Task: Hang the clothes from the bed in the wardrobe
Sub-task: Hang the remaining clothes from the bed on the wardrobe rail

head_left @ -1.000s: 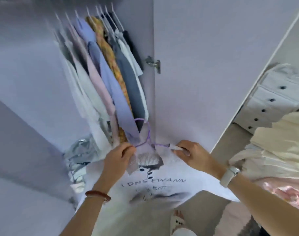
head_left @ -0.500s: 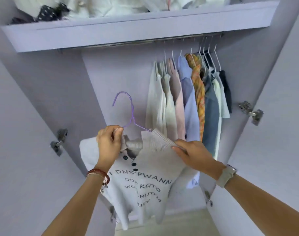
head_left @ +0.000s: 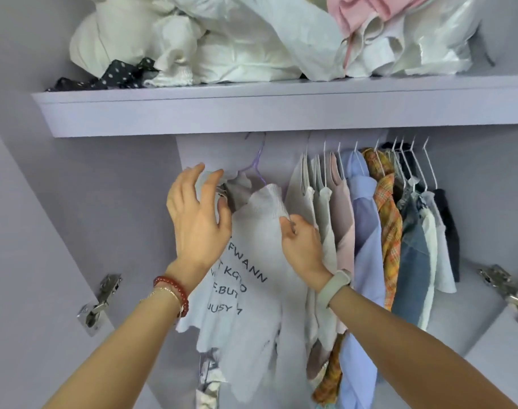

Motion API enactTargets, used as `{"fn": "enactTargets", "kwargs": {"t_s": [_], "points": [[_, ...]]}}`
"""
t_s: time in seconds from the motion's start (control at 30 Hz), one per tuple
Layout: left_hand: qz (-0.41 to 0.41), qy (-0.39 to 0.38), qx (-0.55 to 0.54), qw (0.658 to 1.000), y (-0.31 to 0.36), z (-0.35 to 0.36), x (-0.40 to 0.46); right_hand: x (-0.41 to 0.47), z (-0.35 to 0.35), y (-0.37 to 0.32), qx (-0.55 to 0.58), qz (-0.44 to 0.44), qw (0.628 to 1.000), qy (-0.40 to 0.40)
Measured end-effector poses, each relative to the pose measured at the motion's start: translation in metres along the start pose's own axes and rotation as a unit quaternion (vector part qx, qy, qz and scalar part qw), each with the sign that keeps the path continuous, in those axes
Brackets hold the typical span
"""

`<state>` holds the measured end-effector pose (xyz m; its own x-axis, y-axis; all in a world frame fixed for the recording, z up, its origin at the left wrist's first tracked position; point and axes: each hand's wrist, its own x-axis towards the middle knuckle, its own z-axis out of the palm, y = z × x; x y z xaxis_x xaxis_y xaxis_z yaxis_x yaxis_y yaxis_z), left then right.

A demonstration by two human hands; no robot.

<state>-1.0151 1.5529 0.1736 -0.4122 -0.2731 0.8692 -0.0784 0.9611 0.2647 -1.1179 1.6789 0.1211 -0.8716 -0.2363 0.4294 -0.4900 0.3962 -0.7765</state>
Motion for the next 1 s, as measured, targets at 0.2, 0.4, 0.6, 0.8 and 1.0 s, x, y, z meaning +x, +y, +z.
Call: {"fn": "enactTargets", "kwargs": {"t_s": [0.2,0.4,0.6,0.8,1.0], "points": [[0.103,0.017,0.093,0.99,0.008,0.017,0.063,0.058,0.015,-0.019,0.018,0.035,0.995,0.093],[0.123,0.02,0.122,0.985,-0.007,0.031,0.074,0.078,0.029,0.002,-0.097,0.111,0.989,0.032],[0.138,0.021,0.108,0.984,-0.016,0.032,0.067,0.063,0.029,0.013,-0.091,0.102,0.99,0.039],[0.084,-0.06,0.015,0.995,-0.011,0.047,0.01,0.016,0.003,0.016,-0.062,-0.036,0.996,0.055],[0.068,-0.222,-0.076,0.97,0.016,0.069,-0.07,-0.069,-0.045,0.051,-0.166,-0.075,0.978,0.099]]}}
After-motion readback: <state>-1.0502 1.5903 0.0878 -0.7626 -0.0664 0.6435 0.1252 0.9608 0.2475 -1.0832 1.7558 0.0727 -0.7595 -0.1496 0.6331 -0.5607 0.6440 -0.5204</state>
